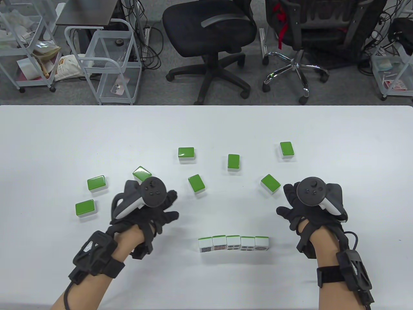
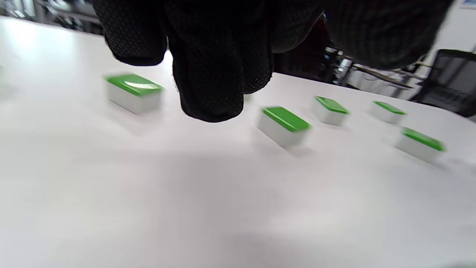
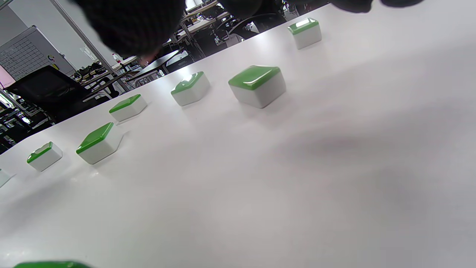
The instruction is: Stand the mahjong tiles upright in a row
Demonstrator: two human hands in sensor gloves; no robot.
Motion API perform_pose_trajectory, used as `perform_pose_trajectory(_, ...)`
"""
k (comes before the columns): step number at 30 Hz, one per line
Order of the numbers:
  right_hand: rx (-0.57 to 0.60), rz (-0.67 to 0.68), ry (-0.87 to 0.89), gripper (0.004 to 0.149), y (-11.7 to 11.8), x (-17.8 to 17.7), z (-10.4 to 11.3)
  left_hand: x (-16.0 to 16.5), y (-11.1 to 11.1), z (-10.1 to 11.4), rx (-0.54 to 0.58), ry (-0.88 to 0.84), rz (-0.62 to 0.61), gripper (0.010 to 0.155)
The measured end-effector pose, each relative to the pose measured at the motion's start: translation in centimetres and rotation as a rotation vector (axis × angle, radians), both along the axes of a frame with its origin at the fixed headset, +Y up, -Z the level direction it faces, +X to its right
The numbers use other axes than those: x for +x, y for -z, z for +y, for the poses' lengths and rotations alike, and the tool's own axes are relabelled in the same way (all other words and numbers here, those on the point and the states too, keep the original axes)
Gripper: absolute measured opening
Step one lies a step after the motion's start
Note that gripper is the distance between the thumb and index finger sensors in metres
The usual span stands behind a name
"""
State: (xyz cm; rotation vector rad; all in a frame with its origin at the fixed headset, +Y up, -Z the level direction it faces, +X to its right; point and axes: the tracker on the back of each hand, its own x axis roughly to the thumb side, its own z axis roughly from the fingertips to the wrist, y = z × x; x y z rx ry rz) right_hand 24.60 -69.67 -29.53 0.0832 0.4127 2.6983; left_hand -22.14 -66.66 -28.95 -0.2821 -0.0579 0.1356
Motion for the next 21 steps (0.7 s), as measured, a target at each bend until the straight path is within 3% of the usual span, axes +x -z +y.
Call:
perform_pose_trajectory(4,-0.002,-0.013,-0.006,0.080,0.0,0.0,0.0,-7.6,-0.3,0.2,0.020,0.272,0.318,0.089)
perform_pose_trajectory(9,-0.009,-0.021,-0.018,0.080,-0.1,0.0,0.0,-12.9,-0.1,-2.8,-0.116,0.292,0.538,0.094)
perform_pose_trajectory(13,-0.017,-0.020,-0.010,0.079,-0.1,0.0,-0.1,-14.5,0.6,-5.6,-0.275,0.237,0.617,0.101)
perform_pose_trajectory(17,-0.010,-0.019,-0.020,0.079,-0.1,0.0,0.1,-15.3,1.2,-7.4,-0.314,0.182,0.694,0.103)
perform_pose_trajectory(21,-0.009,-0.020,-0.016,0.079,0.0,0.1,0.1,-15.0,2.0,-8.5,-0.318,0.256,0.705,0.103)
